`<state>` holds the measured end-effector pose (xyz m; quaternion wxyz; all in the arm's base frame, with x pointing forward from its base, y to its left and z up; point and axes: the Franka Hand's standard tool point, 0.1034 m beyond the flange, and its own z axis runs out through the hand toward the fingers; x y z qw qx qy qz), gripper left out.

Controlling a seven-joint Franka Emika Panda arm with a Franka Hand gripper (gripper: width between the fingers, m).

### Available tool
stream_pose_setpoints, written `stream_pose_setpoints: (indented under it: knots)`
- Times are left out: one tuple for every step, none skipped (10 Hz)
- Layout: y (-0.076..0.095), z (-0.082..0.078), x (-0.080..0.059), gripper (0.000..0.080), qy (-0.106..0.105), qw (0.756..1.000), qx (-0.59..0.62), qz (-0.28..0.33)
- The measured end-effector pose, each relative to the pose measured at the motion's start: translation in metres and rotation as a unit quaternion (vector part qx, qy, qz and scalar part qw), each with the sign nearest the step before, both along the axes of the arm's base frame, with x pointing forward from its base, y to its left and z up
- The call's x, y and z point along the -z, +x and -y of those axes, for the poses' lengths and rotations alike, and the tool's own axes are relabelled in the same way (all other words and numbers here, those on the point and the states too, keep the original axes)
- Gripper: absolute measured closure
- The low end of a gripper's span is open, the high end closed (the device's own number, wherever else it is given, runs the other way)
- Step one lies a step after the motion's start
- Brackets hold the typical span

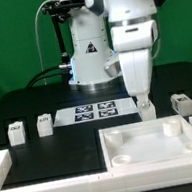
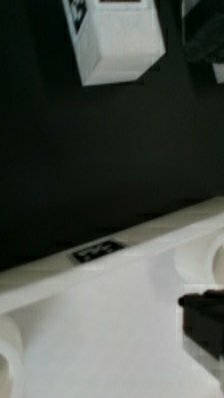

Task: Assemble one leg

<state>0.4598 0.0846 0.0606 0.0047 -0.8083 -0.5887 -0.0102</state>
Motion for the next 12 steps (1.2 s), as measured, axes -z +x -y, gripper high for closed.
stream_pose_setpoints:
  knots:
    - [-0.005,-0.005,0.002,0.015,0.0,1.0,0.021,-0.001]
    - [-0.003,-0.002,0.002,0.015,0.0,1.0,0.018,0.0]
    - [-0.003,-0.002,0.002,0.015,0.002,0.998,0.058,-0.002]
    - [-0.003,-0.004,0.002,0.015,0.003,0.993,0.118,-0.003]
    - [-0.003,-0.004,0.002,0.015,0.004,0.988,0.157,-0.005]
    - [-0.004,-0.004,0.002,0.015,0.006,0.979,0.205,-0.007]
    - [-0.004,-0.005,0.002,0.015,0.009,0.966,0.257,-0.009]
    - [-0.007,-0.005,0.003,0.015,0.014,0.944,0.329,-0.016]
    - [-0.017,-0.005,0.007,0.015,0.017,0.906,0.422,-0.03]
    - [-0.023,-0.013,0.008,0.015,0.016,0.866,0.497,-0.038]
    - [-0.029,-0.024,0.009,0.015,0.015,0.817,0.574,-0.048]
    - [-0.032,-0.032,0.01,0.015,0.016,0.781,0.623,-0.052]
